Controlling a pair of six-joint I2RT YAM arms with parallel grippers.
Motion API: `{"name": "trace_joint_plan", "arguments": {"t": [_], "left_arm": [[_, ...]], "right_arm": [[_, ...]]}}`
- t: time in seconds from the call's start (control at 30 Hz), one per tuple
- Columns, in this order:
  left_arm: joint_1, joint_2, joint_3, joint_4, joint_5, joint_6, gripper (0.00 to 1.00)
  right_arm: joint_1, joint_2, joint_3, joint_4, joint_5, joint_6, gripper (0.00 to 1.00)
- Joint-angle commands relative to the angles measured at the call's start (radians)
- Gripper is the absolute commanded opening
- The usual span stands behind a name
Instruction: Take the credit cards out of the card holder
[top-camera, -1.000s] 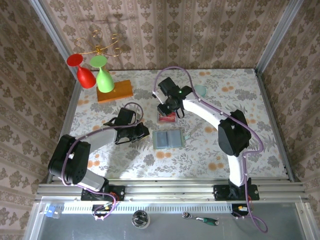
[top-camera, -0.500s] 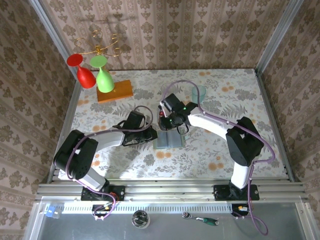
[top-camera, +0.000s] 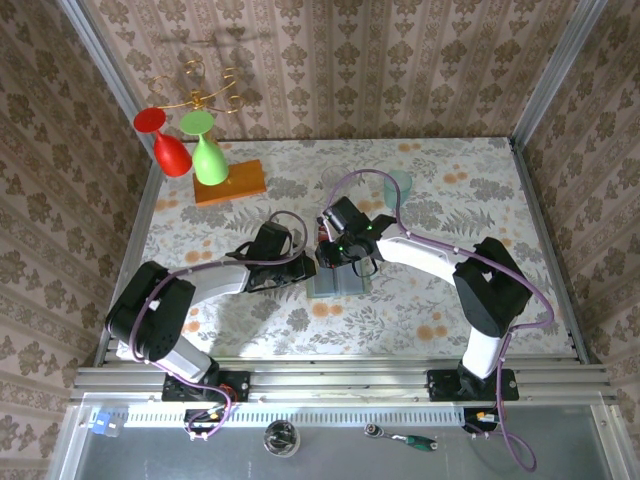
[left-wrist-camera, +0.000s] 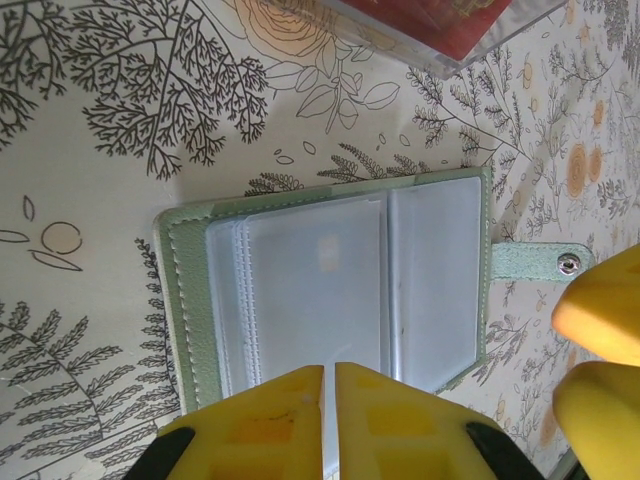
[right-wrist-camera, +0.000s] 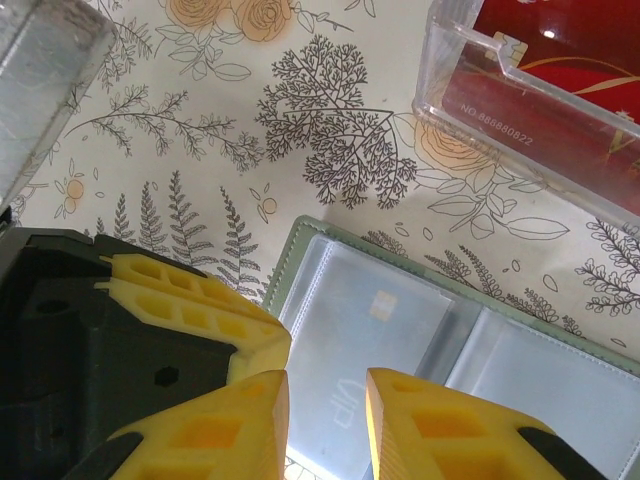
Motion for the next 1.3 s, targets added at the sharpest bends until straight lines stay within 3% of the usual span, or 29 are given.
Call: {"name": "trace_joint_plan", "arguments": {"t": [0.0,0.7,0.83,1.07,1.27], "left_arm": [[-0.008,-0.032,0.007,-0.003,-0.023,0.021,0.13],[0.006,-0.116,-0.014,-0.103,-0.105,0.033,0.11],[0.011,-0.096,0.019,-0.154,-0.08,0.041,0.09],[0.008,-0.03,0.012,-0.104,-0.031,0.021,0.05],[0.009,0.001,-0.007,-0.071,-0.014,0.011,0.01]], "right_arm": [[0.009,-0.033,-0.017,0.018,-0.004,0.016,0.29],[0.014,-0.062,-0.099,0.069,-0.01,0.064,0.29],[0.015,-0.062,-0.108,0.068,-0.012,0.088,0.29],[0.009,-0.003,-0.017,-0.037,-0.029,0.167,0.28],[0.01,0.042,-0.014,-0.015,-0.077,0.206,0.34]]}}
